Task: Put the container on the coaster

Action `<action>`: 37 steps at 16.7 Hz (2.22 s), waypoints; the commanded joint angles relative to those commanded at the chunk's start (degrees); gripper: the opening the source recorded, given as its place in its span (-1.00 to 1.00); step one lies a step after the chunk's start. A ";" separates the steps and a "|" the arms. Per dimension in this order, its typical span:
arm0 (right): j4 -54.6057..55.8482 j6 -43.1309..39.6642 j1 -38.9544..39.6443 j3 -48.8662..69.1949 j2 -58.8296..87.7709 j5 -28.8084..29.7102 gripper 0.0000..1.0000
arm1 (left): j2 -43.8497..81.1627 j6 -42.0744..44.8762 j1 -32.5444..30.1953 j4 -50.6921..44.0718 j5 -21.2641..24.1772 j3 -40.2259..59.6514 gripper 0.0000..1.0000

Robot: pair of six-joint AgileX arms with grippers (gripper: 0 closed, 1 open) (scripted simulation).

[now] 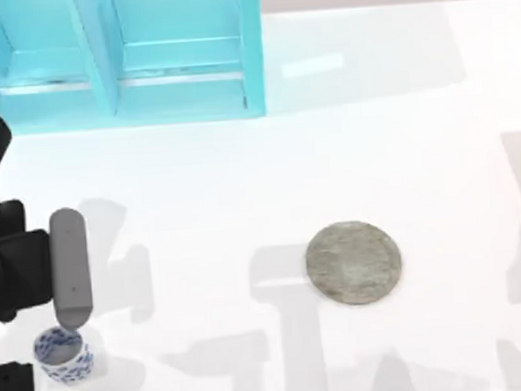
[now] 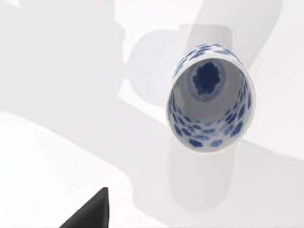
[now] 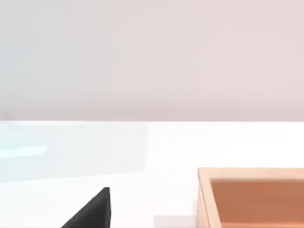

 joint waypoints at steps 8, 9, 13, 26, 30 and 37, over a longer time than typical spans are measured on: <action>0.00 0.00 0.00 0.00 0.00 0.00 1.00 | 7.10 7.15 -1.92 -7.07 0.15 6.48 1.00; 0.00 0.00 0.00 0.00 0.00 0.00 1.00 | 6.89 7.07 -1.65 -6.92 0.14 6.29 1.00; 0.00 0.00 0.00 0.00 0.00 0.00 1.00 | 8.15 7.27 -1.75 -2.73 0.14 3.11 1.00; 0.00 0.00 0.00 0.00 0.00 0.00 1.00 | 14.29 7.59 -1.60 18.13 0.13 -11.53 1.00; 0.00 0.00 0.00 0.00 0.00 0.00 1.00 | 14.29 7.59 -1.60 18.13 0.13 -11.53 0.40; 0.00 0.00 0.00 0.00 0.00 0.00 1.00 | 14.29 7.59 -1.60 18.13 0.13 -11.53 -0.66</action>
